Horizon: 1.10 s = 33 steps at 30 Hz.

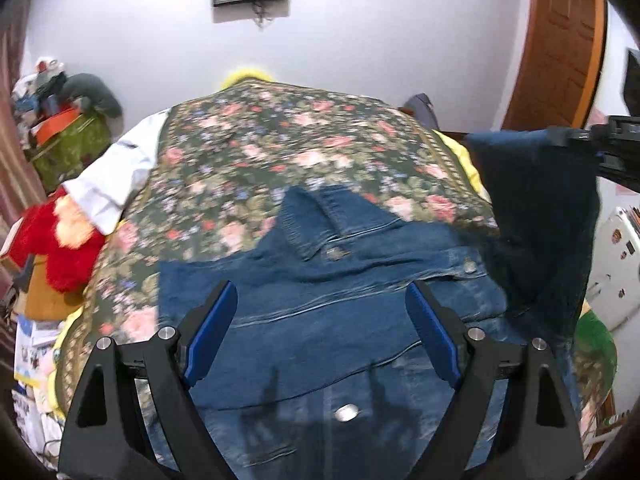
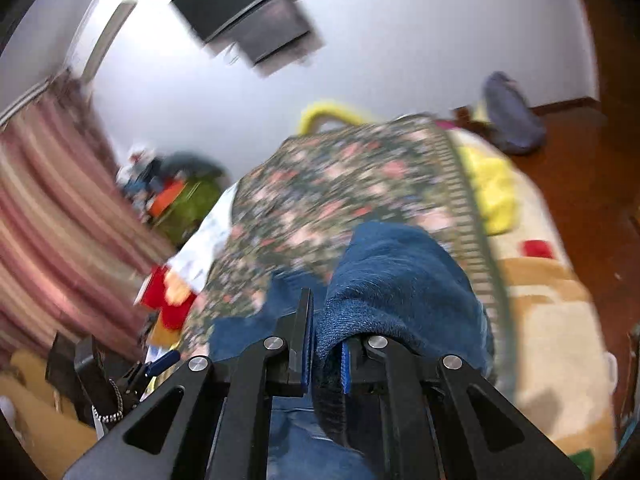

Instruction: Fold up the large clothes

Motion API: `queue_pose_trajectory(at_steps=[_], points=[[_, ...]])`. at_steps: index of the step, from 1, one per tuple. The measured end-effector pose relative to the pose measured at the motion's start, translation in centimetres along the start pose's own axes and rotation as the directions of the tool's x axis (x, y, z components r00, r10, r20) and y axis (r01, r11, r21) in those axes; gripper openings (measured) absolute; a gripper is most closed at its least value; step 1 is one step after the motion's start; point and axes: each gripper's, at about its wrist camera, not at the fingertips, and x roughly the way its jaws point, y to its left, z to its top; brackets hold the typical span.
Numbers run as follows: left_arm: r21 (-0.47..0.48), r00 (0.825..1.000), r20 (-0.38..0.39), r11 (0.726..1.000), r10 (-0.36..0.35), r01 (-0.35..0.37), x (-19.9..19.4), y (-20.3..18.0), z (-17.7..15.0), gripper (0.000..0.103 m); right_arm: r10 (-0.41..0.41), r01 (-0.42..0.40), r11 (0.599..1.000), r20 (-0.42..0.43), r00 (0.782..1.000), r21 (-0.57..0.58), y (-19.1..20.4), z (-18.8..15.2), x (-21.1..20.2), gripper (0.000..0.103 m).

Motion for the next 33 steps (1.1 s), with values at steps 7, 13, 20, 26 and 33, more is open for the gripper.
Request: queue_pose_trajectory(at_steps=[7, 13, 20, 26, 33], points=[[-0.061, 0.998, -0.058, 0.997, 0.032, -0.035, -0.2, 5.3, -3.8, 0.087, -0.013, -0.013, 0.993, -0.224, 0.975, -0.114, 7.4, -5.1, 11.3, 0.009], [-0.123, 0.989, -0.144, 0.992, 0.016, -0.034, 1.4, 7.9, -6.6, 0.087, -0.077, 0.052, 0.997, -0.49, 0.868, -0.064, 5.1, -10.5, 18.9, 0.01], [-0.135, 0.986, -0.164, 0.991, -0.026, 0.004, 2.1, 6.8, -6.6, 0.087, -0.047, 0.044, 0.999, -0.623, 0.781, -0.021, 2.5, -13.4, 20.1, 0.01], [-0.06, 0.985, -0.163, 0.997, -0.062, 0.053, 2.4, 2.5, -4.7, 0.087, -0.082, -0.01, 0.988, -0.578, 0.812, -0.155, 4.0, -12.6, 15.6, 0.01], [0.017, 0.977, -0.166, 0.99, -0.133, 0.137, 3.4, -3.0, -2.5, 0.087, -0.014, -0.061, 0.99, -0.532, 0.847, -0.124, 1.8, -11.0, 10.4, 0.01]])
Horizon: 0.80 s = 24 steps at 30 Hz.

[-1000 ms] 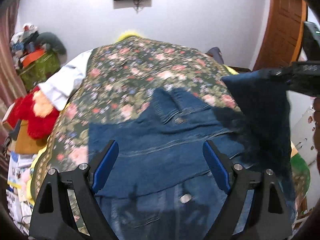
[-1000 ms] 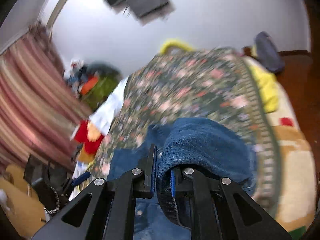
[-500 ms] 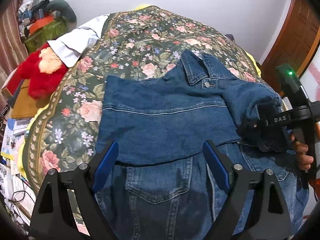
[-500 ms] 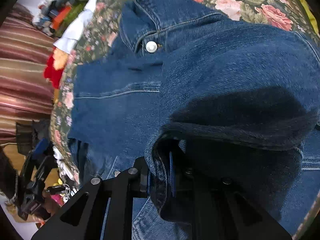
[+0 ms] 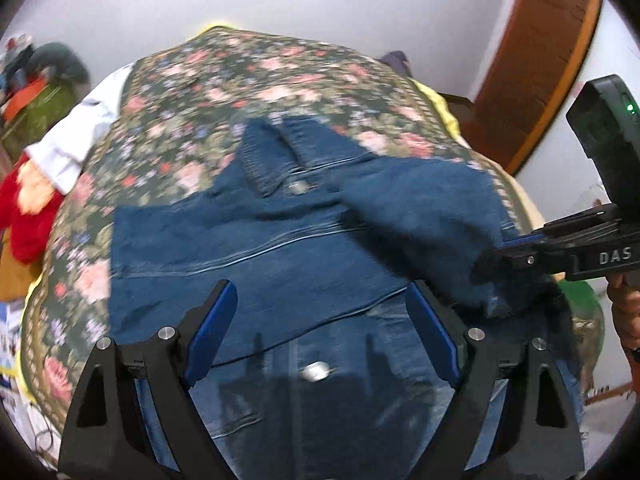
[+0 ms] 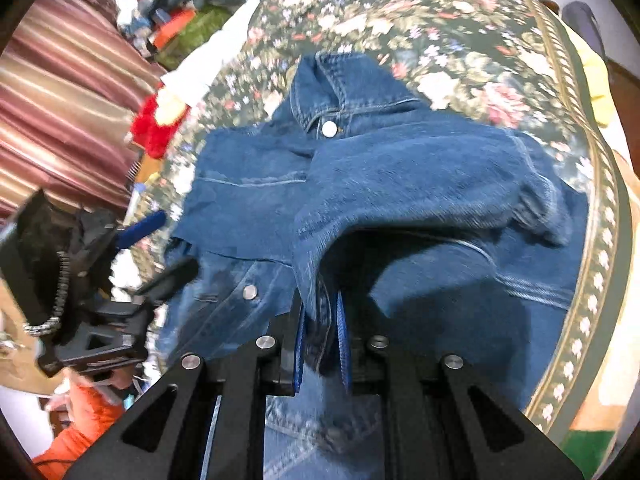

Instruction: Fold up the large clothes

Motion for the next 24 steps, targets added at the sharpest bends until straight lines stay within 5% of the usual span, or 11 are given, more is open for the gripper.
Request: queue_pose_trajectory(at_steps=[4, 9, 14, 20, 24], points=[[0.035, 1.0, -0.01, 0.999, -0.029, 0.029, 1.0, -2.6, 1.2, 0.087, 0.032, -0.034, 0.999, 0.047, 0.998, 0.035, -1.7, -0.8, -2.2, 0.01], [0.087, 1.0, -0.012, 0.996, -0.026, 0.027, 1.9, -4.9, 2.5, 0.087, -0.16, 0.161, 0.987, 0.144, 0.977, 0.004, -3.3, -1.4, -5.0, 0.01], [0.205, 0.999, -0.036, 0.979, 0.01, -0.003, 4.7, -7.9, 4.7, 0.087, -0.353, 0.357, 0.934, 0.182, 0.918, 0.015, -6.8, -2.0, -5.8, 0.01], [0.336, 0.987, -0.078, 0.936, 0.138, -0.104, 10.4, -11.0, 5.6, 0.087, -0.354, 0.346, 0.933, 0.073, 0.933, 0.1, -11.9, -2.4, -2.1, 0.01], [0.341, 0.974, -0.035, 0.919, 0.225, -0.2, 11.1, -10.0, 5.3, 0.075, -0.345, 0.34, 0.938, 0.088, 0.935, 0.063, -13.0, -3.2, -0.5, 0.024]])
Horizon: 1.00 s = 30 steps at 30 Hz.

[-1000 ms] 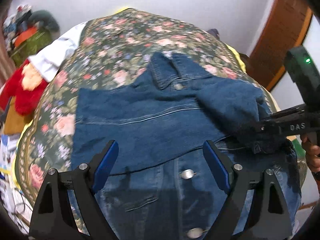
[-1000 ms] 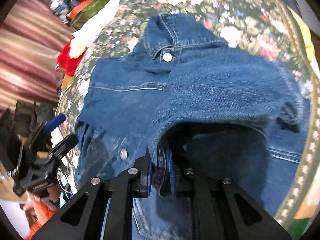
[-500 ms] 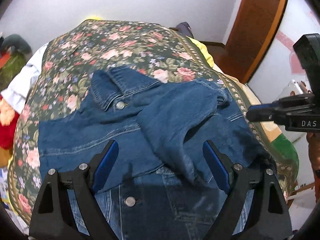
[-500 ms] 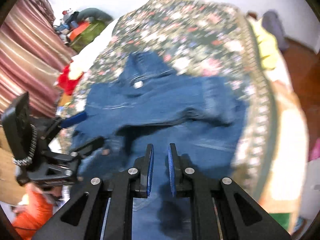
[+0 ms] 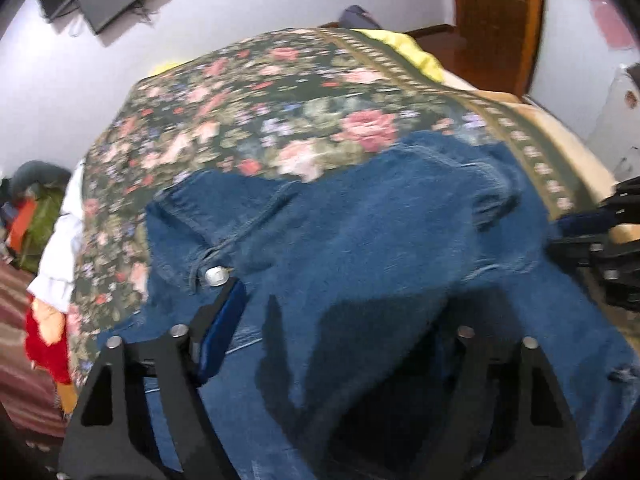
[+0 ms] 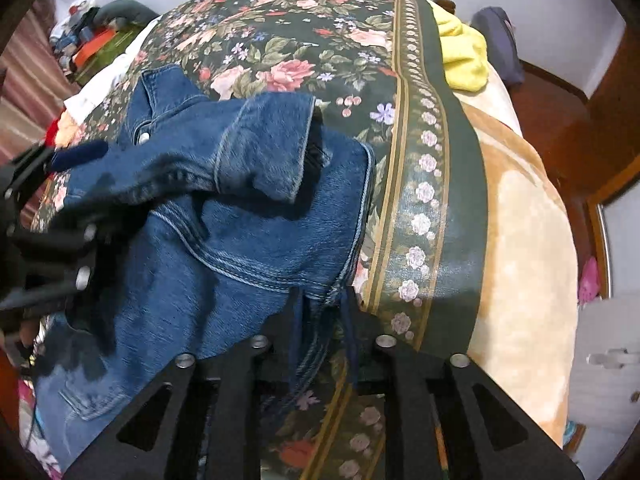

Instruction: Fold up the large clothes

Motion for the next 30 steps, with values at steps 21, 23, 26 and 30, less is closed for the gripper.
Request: queue_pose_trajectory(at_steps=[21, 23, 26, 30], points=[[-0.42, 0.983, -0.114, 0.904, -0.146, 0.085, 0.5, 12.5, -12.2, 0.08, -0.049, 0.049, 0.999, 0.014, 0.999, 0.002, 0.3, -0.2, 0.0, 0.074], [-0.343, 0.988, -0.116, 0.938, -0.101, 0.055, -0.5, 11.4, -11.0, 0.08, -0.032, 0.031, 0.999, 0.008, 0.999, 0.03, 0.2, 0.0, -0.6, 0.074], [-0.225, 0.993, -0.078, 0.972, -0.089, 0.069, -2.2, 9.6, -8.7, 0.08, 0.037, -0.038, 0.996, 0.007, 0.999, 0.077, -0.1, 0.0, -1.6, 0.074], [-0.105, 0.997, -0.036, 0.993, -0.061, 0.057, -2.8, 6.5, -5.3, 0.082, 0.125, -0.127, 0.984, 0.027, 0.992, 0.121, 0.1, 0.0, -3.1, 0.074]])
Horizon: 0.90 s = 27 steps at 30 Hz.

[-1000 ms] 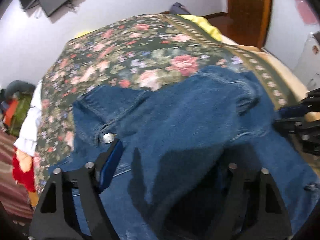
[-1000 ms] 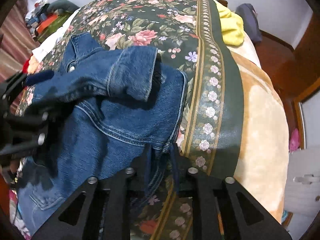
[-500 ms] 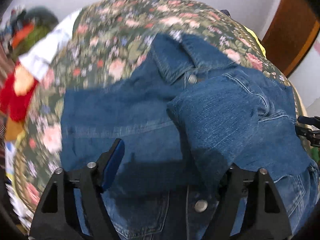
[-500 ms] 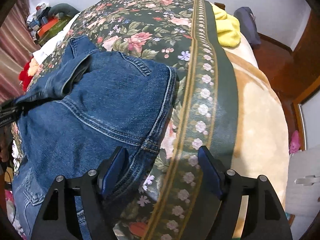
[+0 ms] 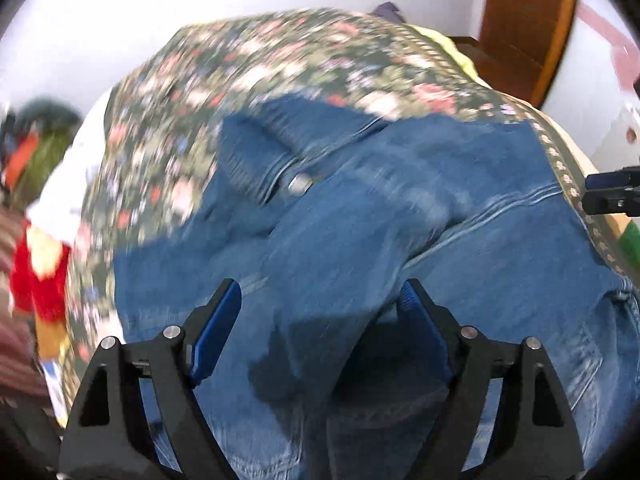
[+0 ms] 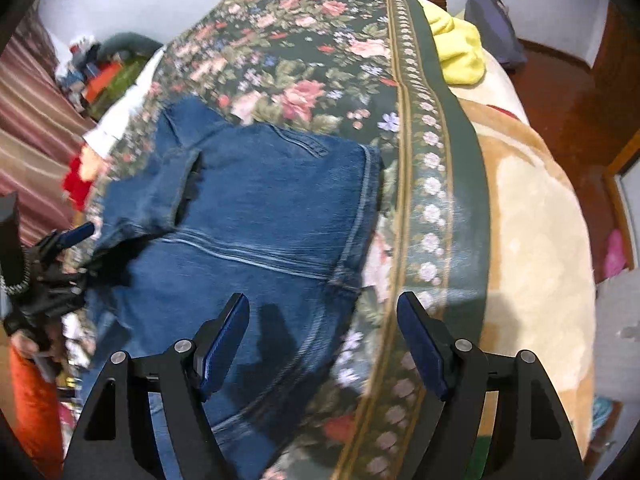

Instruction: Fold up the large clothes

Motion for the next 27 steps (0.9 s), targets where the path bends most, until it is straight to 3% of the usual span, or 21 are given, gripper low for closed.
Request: queue_pose_trajectory(at_steps=[4, 7, 9, 10, 11, 12, 14, 17, 20, 23, 27], points=[[0.116, 0.998, -0.033, 0.992, 0.044, -0.04, 3.0, -3.1, 2.0, 0.082, 0.055, -0.056, 0.998, 0.012, 0.998, 0.028, 0.4, 0.1, -1.0, 0.074], [0.15, 0.995, -0.073, 0.987, 0.073, -0.062, 5.5, -4.3, 2.5, 0.082, 0.078, -0.079, 0.996, 0.012, 0.997, 0.032, 0.6, 0.0, -1.5, 0.074], [0.148, 0.996, -0.04, 0.986, 0.079, -0.072, 5.4, -4.6, 2.7, 0.068, 0.076, -0.076, 0.997, 0.019, 0.997, 0.028, 0.6, -0.2, -1.8, 0.074], [0.136, 0.996, -0.034, 0.988, 0.08, -0.075, 5.3, -4.5, 2.9, 0.063, 0.069, -0.07, 0.997, 0.022, 0.997, 0.026, 0.6, -0.3, -1.9, 0.074], [0.114, 0.995, -0.022, 0.989, 0.093, -0.09, 5.0, -4.2, 3.0, 0.046, 0.062, -0.063, 0.998, 0.023, 0.998, 0.022, 0.6, -0.4, -2.0, 0.074], [0.104, 0.994, -0.012, 0.989, 0.109, -0.108, 4.7, -4.1, 3.1, 0.036, 0.058, -0.058, 0.998, 0.022, 0.998, 0.018, 0.5, -0.5, -2.0, 0.074], [0.069, 0.993, 0.02, 0.991, 0.115, -0.116, 3.7, -3.1, 3.3, 0.029, 0.054, -0.054, 0.998, 0.018, 0.998, 0.017, 0.4, -0.6, -1.8, 0.074], [-0.025, 0.997, 0.073, 0.999, 0.036, -0.034, 1.2, -0.2, 3.4, 0.029, 0.056, -0.057, 0.998, 0.007, 0.998, 0.034, -0.1, -0.5, -1.3, 0.074], [-0.126, 0.991, 0.136, 0.992, 0.005, 0.012, -1.6, 3.5, 3.0, 0.028, 0.069, -0.069, 0.996, 0.002, 0.998, 0.052, -0.2, -0.3, -1.0, 0.074], [-0.238, 0.985, 0.166, 0.967, -0.048, 0.088, -3.7, 8.2, 1.9, 0.027, 0.069, -0.069, 0.996, 0.0, 0.998, 0.056, 0.0, -0.1, -0.7, 0.074], [-0.337, 0.984, 0.165, 0.934, -0.066, 0.119, -4.3, 12.5, -0.2, 0.022, 0.07, -0.07, 0.996, -0.002, 0.998, 0.053, 0.7, 0.2, -0.4, 0.074]])
